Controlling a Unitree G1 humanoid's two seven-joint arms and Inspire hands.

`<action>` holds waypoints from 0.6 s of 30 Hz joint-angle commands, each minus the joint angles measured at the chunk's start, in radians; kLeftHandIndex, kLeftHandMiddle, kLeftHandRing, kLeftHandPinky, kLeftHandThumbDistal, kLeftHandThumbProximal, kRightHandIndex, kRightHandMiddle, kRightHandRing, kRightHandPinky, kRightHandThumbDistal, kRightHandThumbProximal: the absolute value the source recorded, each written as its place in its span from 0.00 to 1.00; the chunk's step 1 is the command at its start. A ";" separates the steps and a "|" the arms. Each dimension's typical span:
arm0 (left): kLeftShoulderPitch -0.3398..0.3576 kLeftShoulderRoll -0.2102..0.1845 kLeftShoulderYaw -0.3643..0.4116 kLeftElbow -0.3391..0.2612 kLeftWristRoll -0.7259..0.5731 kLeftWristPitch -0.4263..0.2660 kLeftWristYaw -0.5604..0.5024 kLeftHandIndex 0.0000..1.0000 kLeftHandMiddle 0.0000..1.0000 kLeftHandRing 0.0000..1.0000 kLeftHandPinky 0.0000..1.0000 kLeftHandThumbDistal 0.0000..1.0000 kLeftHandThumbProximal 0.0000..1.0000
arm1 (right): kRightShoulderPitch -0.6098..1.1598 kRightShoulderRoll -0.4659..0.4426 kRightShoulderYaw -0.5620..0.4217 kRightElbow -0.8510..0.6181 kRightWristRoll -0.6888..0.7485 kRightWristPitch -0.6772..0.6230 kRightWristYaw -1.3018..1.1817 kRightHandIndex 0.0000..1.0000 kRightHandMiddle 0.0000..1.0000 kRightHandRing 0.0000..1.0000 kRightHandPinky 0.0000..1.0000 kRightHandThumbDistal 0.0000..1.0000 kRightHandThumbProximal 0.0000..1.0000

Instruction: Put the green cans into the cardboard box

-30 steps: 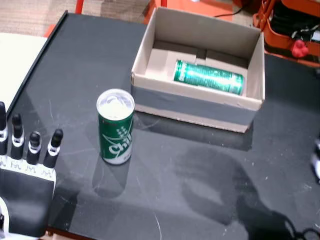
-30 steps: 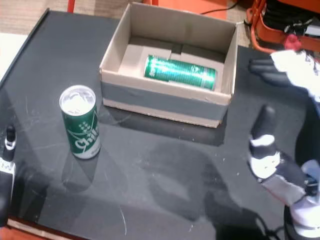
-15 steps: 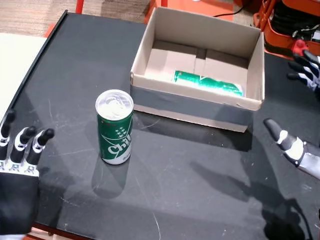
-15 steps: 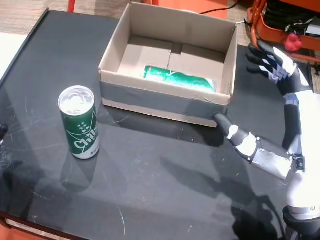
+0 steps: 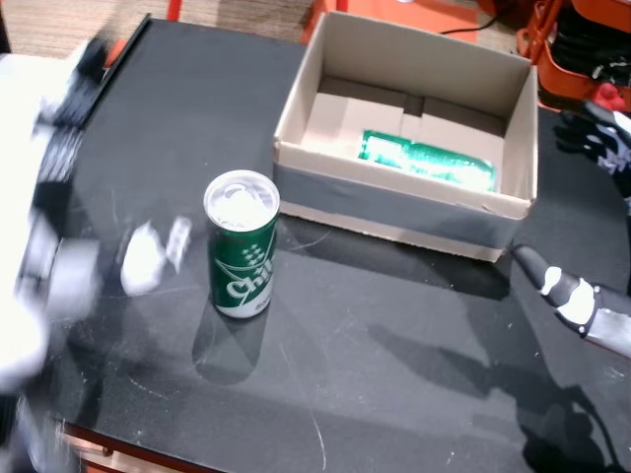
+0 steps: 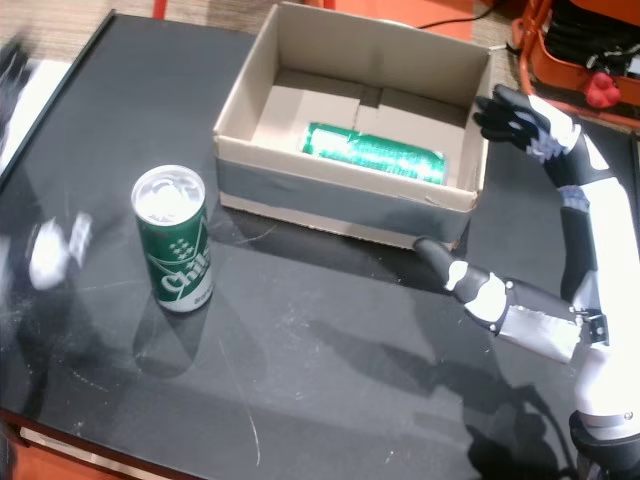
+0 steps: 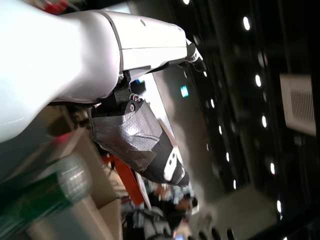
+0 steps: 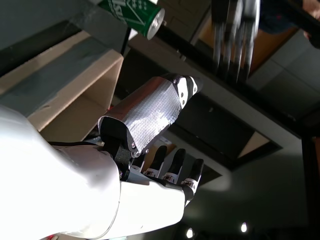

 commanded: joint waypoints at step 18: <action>-0.109 0.024 -0.315 0.320 0.112 0.172 0.194 1.00 1.00 1.00 1.00 0.90 0.08 | 0.032 0.023 -0.026 -0.032 0.086 0.004 0.099 0.72 0.73 0.78 0.83 0.98 0.39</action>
